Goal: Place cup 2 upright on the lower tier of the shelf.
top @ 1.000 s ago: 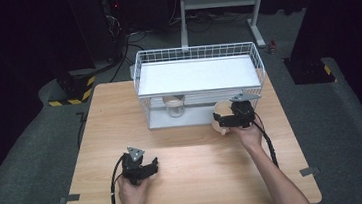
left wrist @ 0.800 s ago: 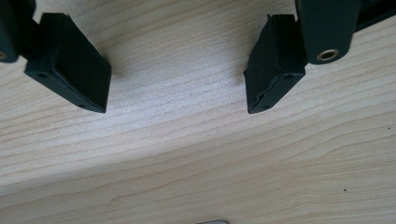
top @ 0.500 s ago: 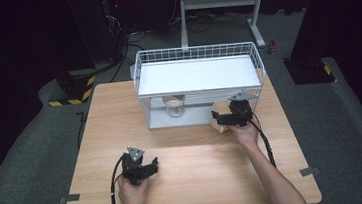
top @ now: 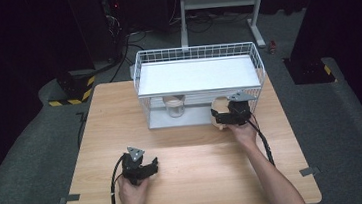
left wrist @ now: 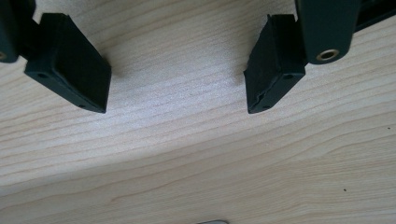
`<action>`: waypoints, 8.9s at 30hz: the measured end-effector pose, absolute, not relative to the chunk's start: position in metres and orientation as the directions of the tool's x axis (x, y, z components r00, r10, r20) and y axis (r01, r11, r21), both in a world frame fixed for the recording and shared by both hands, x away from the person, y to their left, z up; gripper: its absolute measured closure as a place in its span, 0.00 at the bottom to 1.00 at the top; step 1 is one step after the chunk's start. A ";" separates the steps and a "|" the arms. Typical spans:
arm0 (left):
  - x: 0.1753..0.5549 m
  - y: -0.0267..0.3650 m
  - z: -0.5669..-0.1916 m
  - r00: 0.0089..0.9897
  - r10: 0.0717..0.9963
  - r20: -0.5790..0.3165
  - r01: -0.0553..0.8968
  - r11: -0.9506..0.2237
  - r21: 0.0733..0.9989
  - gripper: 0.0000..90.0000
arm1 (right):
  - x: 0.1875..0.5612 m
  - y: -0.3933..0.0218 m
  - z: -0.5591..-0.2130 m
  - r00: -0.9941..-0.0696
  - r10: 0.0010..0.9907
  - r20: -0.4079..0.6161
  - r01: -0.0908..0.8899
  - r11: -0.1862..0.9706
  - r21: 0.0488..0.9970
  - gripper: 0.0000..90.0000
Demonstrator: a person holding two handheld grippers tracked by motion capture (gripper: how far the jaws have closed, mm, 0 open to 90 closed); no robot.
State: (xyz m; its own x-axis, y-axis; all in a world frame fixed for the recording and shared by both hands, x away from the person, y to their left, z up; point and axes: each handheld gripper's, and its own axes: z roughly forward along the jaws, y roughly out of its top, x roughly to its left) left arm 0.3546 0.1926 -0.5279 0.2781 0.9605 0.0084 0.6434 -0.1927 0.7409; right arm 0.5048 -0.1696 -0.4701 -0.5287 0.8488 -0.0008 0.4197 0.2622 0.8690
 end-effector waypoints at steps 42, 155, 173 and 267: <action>0.354 0.192 -0.528 0.279 0.960 0.006 0.645 -0.192 0.740 0.26 | 0.508 -0.172 -0.465 -0.501 0.865 0.036 0.422 0.208 0.882 0.09; 0.355 0.192 -0.528 0.280 0.960 0.007 0.645 -0.193 0.740 0.26 | 0.483 -0.178 -0.497 -0.444 0.894 0.052 0.505 0.202 0.839 0.37; 0.355 0.192 -0.528 0.281 0.960 0.007 0.644 -0.194 0.740 0.26 | 0.497 -0.170 -0.496 -0.422 0.904 0.065 0.524 0.185 0.831 0.40; 0.355 0.191 -0.528 0.279 0.960 0.008 0.643 -0.193 0.741 0.26 | 0.402 -0.257 -0.469 -0.511 0.846 0.151 0.461 0.122 0.879 0.42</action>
